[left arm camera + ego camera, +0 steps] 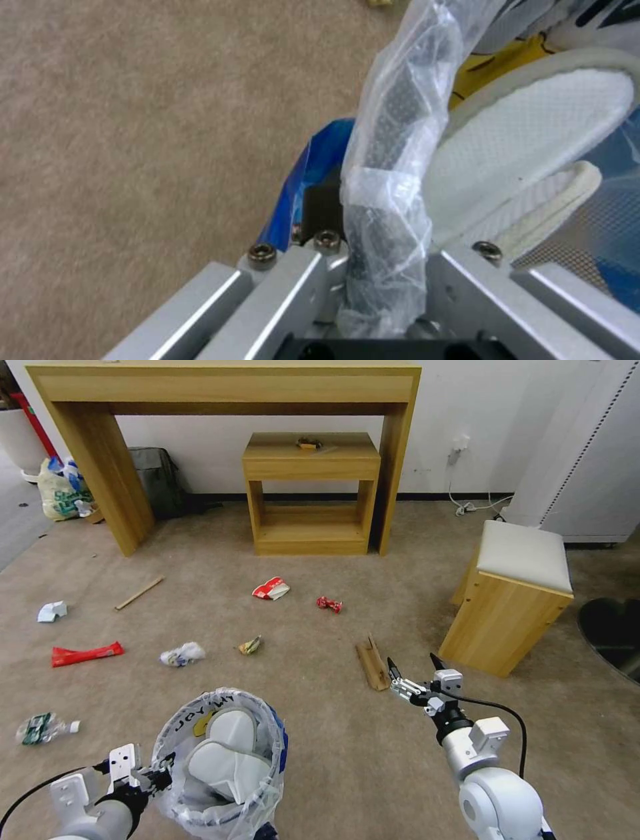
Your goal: Pick up the trash bin and place the garbage on the floor into it.
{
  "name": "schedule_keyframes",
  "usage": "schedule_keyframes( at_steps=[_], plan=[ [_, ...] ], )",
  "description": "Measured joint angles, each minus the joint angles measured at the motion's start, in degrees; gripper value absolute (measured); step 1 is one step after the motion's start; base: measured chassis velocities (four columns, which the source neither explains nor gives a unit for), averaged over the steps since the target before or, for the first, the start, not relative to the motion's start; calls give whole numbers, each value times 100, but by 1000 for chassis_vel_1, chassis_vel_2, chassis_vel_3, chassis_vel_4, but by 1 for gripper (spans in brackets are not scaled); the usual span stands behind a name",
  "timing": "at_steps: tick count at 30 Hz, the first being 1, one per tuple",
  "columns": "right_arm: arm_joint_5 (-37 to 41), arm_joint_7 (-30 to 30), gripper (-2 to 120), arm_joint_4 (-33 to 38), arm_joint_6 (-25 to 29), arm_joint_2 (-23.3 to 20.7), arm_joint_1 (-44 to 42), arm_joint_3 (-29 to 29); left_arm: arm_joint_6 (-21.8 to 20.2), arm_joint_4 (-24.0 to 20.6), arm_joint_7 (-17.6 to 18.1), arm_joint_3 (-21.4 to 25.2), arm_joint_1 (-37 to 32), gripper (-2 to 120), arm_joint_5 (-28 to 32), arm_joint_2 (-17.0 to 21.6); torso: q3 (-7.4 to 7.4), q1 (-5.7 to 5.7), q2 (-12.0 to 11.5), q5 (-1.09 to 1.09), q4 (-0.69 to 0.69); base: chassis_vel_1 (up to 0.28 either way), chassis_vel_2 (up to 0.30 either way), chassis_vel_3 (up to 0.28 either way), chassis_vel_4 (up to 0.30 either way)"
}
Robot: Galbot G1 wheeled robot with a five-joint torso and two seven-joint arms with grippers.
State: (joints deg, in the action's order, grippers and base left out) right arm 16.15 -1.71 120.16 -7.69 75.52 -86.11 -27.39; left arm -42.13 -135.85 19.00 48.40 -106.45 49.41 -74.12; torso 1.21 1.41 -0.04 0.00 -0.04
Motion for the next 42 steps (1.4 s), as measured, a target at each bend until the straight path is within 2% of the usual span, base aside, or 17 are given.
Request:
schedule_keyframes(
  at_steps=[16,20,24,26,29,30,32,34,36,37,38,40,41,42],
  plan=[
    [-3,14,100,-249,-69,-25,37,-52,0,-1,-6,-5,28,0,1,10,-1,-1,0,-1,2,-121,132,124,-126],
    [13,13,100,-568,-181,-122,142,-167,0,-8,45,60,209,0,93,77,0,1,0,0,2,-82,84,75,-64],
    [289,-178,100,-1011,-323,-354,287,-340,0,15,291,91,440,0,406,311,-1,0,0,0,2,0,0,0,0],
    [476,-365,100,-1453,-384,-674,467,-354,0,18,560,79,591,0,767,500,-2,-1,0,1,0,0,0,0,0],
    [489,-381,100,-1502,-386,-715,493,-345,0,18,582,78,613,0,795,514,-2,-1,0,1,0,0,0,0,0],
    [559,-445,100,-1770,-392,-949,636,-256,0,17,641,72,691,0,840,527,-2,-1,0,0,1,0,0,0,0],
    [607,-479,100,-1888,-399,-1057,699,-201,0,17,655,70,713,0,845,527,-2,-1,0,0,1,0,0,0,0],
    [983,-579,100,-2445,-673,-1487,1090,240,0,17,709,58,731,0,862,535,-1,-1,0,0,1,0,0,0,0],
    [1049,-584,100,-2528,-756,-1516,1164,321,0,17,713,58,726,0,862,534,-1,-1,0,1,2,0,0,0,0],
    [1223,-591,100,-2910,-939,-1541,1482,640,0,26,731,58,698,0,860,525,-2,-1,0,-2,1,0,0,0,0],
    [1223,-591,100,-2910,-939,-1541,1482,640,0,26,731,58,698,0,860,525,-2,-1,0,-2,1,0,0,0,0],
    [1208,-614,100,-3597,-964,-1350,2080,1046,0,24,763,45,649,0,854,512,-1,0,0,-1,2,0,0,0,0],
    [1208,-614,100,-3597,-964,-1350,2080,1046,0,24,763,45,649,0,854,512,-1,0,0,-1,2,0,0,0,0],
    [1146,-637,100,-3907,-965,-1202,2328,1189,0,12,780,38,614,0,853,508,0,0,0,-1,3,0,0,0,0]
  ],
)
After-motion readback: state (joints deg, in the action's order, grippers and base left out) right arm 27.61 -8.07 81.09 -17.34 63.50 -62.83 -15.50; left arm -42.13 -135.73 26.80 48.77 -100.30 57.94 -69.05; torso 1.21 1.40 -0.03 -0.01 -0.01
